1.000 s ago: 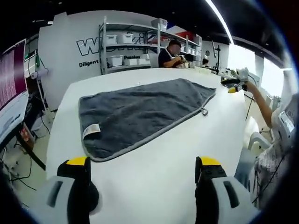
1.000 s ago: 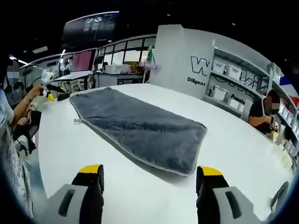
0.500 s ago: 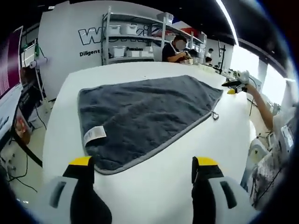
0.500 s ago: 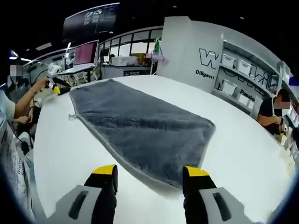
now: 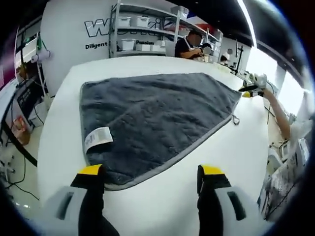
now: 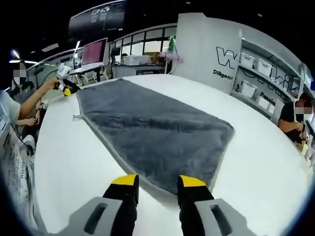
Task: Fold the towel on the table until its edges align and the towel forms a compact rectangular stack.
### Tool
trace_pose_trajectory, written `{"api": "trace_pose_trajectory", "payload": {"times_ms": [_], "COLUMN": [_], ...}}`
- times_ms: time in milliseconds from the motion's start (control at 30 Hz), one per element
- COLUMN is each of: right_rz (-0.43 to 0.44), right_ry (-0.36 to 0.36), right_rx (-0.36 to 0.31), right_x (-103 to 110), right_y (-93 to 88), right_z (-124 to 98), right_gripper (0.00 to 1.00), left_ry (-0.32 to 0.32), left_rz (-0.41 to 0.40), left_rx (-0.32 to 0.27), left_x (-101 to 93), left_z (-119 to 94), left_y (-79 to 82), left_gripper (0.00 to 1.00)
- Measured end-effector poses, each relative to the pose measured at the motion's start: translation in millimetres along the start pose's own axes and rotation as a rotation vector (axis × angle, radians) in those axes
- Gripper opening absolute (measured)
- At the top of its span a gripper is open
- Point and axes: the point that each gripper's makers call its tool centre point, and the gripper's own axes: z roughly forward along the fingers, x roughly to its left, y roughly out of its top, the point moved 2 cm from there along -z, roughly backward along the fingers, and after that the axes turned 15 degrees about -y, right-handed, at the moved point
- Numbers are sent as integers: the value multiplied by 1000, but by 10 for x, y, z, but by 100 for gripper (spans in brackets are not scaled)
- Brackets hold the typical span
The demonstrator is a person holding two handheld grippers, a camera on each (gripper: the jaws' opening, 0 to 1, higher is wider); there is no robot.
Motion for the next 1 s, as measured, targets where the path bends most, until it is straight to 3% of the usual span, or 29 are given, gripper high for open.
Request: {"api": "trace_pose_trajectory", "payload": {"times_ms": [167,433,933,1000], "right_rz": [-1,16,32,34], "right_ry": [-1,13,48,48], "right_rx": [14,61,78,75], "right_x": [-35,-27,0,-9], "right_y": [-50,-181,-234,-238], "right_z": [20,63,82,81], "right_gripper": [29,33,25,22], "left_ry": [16,51,99,109], "left_rz": [15,15,36,36], "left_rx": [26,30,-13,-25], "left_x": [37,120,252,278], "left_z": [27,-1,-47,-64], "left_y": [-35,-24,-15,-13], "left_gripper": [76,65,48,39]}}
